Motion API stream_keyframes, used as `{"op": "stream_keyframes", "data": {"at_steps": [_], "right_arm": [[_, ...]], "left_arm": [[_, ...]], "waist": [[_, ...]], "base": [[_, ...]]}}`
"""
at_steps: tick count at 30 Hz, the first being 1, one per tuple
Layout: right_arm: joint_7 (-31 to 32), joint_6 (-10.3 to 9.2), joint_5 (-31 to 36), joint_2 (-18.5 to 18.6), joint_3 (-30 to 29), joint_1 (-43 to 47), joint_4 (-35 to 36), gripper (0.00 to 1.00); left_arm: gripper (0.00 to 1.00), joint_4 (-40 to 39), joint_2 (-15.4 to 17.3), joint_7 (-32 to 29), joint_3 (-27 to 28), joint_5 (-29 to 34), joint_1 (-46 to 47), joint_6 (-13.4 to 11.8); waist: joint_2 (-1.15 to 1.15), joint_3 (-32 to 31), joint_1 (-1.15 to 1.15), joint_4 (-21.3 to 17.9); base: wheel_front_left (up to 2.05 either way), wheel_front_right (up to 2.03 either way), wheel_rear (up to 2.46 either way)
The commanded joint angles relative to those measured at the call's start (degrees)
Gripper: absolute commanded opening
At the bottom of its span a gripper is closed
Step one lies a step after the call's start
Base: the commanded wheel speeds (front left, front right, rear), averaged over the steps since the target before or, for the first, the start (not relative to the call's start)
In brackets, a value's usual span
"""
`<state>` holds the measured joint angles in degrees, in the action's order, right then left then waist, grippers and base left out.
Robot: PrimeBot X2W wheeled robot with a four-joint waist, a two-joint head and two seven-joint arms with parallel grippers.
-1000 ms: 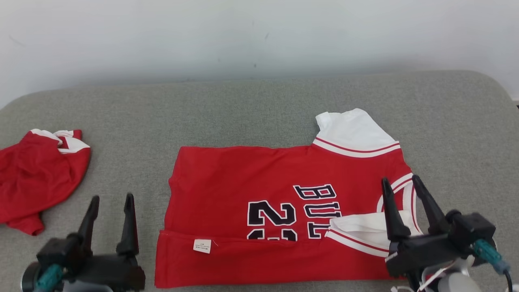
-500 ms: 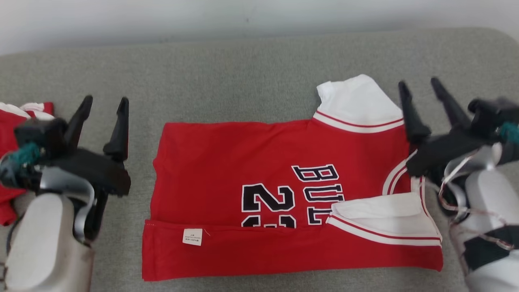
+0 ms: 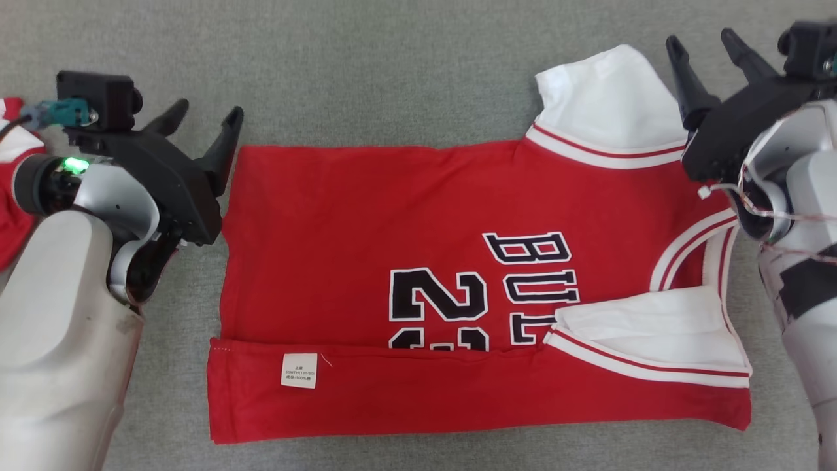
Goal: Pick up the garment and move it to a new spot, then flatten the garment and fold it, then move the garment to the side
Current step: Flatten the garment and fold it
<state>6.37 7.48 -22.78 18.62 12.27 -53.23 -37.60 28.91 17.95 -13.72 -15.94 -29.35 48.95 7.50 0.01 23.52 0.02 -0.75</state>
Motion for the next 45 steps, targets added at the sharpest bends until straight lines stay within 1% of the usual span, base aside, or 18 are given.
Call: {"op": "stream_keyframes", "data": {"at_steps": [1, 4, 10, 13, 20, 21, 22, 23, 26, 29, 34, 36, 38, 39, 43, 45], "right_arm": [[0.6, 0.01, -1.0, 0.6, 0.8, -1.7, -1.5, 1.0], [1.8, 0.01, -1.9, 1.1, 2.7, -4.7, -4.8, 1.0], [3.5, 0.01, -3.7, 1.5, 6.2, -9.6, -10.7, 1.0], [4.2, 0.01, -4.2, 1.7, 7.7, -11.8, -13.4, 1.0], [5.9, 0.01, -4.9, 1.6, 11.9, -15.0, -18.3, 1.0], [6.3, 0.01, -5.0, 1.8, 12.3, -15.4, -19.1, 1.0], [6.6, 0.01, -5.0, 2.0, 12.7, -16.0, -19.8, 1.0], [6.8, 0.01, -5.1, 2.2, 13.0, -16.5, -20.5, 1.0], [8.9, 0.01, -5.6, 2.4, 14.1, -18.0, -23.2, 1.0], [9.4, 0.01, -6.0, 2.7, 14.5, -19.4, -24.5, 1.0], [10.8, 0.01, -6.8, 2.3, 15.0, -20.7, -26.6, 1.0], [12.3, 0.01, -7.1, 1.7, 15.4, -21.1, -27.9, 1.0], [13.7, 0.02, -7.6, 1.0, 15.7, -21.4, -28.9, 0.22], [13.3, 0.02, -7.4, 1.1, 15.8, -22.1, -29.0, 0.0], [12.1, 0.01, -7.5, 0.9, 15.9, -23.4, -30.1, 0.0], [10.4, 0.01, -7.4, 0.8, 16.1, -23.9, -29.8, 0.0]], "left_arm": [[1.0, 0.7, 0.5, -1.3, -0.7, -1.8, 1.2, -0.1], [1.0, 1.6, 1.1, -4.8, -3.2, -4.5, 2.5, -0.1], [1.0, 1.9, 1.0, -9.3, -7.5, -8.2, 3.7, -0.1], [1.0, 1.5, 0.3, -10.6, -8.8, -9.9, 4.0, -0.1], [1.0, 2.3, 0.4, -11.2, -11.1, -10.9, 4.6, -0.1], [0.72, 2.5, 0.3, -11.3, -11.3, -11.0, 4.6, -0.1], [0.2, 2.6, 0.2, -11.3, -11.6, -11.1, 4.7, -0.1], [0.0, 2.8, 0.1, -11.4, -11.9, -11.2, 4.9, -0.1], [0.0, 2.7, 0.0, -10.7, -12.7, -11.5, 5.6, -0.1], [0.0, 2.3, -0.5, -10.4, -13.4, -11.5, 6.3, -0.1], [0.0, 1.4, -0.8, -10.1, -14.6, -11.9, 6.8, -0.1], [0.0, 1.0, -0.7, -9.9, -14.9, -11.9, 7.1, -0.1], [0.0, 0.7, -0.5, -9.6, -15.2, -12.0, 7.3, -0.1], [0.0, 0.5, -0.5, -9.3, -15.3, -12.0, 7.4, -0.1], [0.0, 0.6, -0.3, -7.8, -15.1, -11.9, 7.2, -0.1], [0.0, 0.9, 0.0, -6.6, -14.7, -11.8, 6.6, -0.4]], "waist": [[-0.01, 1.5, -0.02, 0.7], [-0.01, 2.0, -0.02, 1.3], [-0.01, 3.0, -0.02, 2.4], [-0.01, 3.3, -0.02, 2.9], [-0.01, 4.0, -0.02, 3.4], [-0.01, 4.1, -0.02, 3.5], [-0.01, 4.2, -0.02, 3.6], [-0.01, 4.4, -0.02, 3.7], [-0.01, 4.9, -0.02, 4.3], [-0.01, 5.4, -0.02, 5.1], [-0.01, 6.1, -0.02, 5.8], [-0.01, 6.4, -0.02, 6.0], [-0.01, 6.6, -0.02, 6.0], [-0.01, 6.8, -0.02, 6.0], [-0.01, 6.5, -0.02, 5.5], [-0.01, 5.9, -0.02, 5.0]], "base": [[0.0, 0.0, 0.0], [0.0, 0.0, 0.0], [0.0, 0.0, 0.0], [0.0, 0.0, 0.0], [0.0, 0.0, 0.0], [0.0, 0.0, 0.0], [0.0, 0.0, 0.0], [0.0, 0.0, 0.0], [0.0, 0.0, 0.0], [0.0, 0.0, 0.0], [0.0, 0.0, 0.0], [0.0, 0.0, 0.0], [0.0, 0.0, 0.0], [0.0, 0.0, 0.0], [0.0, 0.0, 0.0], [0.0, 0.0, 0.0]]}}
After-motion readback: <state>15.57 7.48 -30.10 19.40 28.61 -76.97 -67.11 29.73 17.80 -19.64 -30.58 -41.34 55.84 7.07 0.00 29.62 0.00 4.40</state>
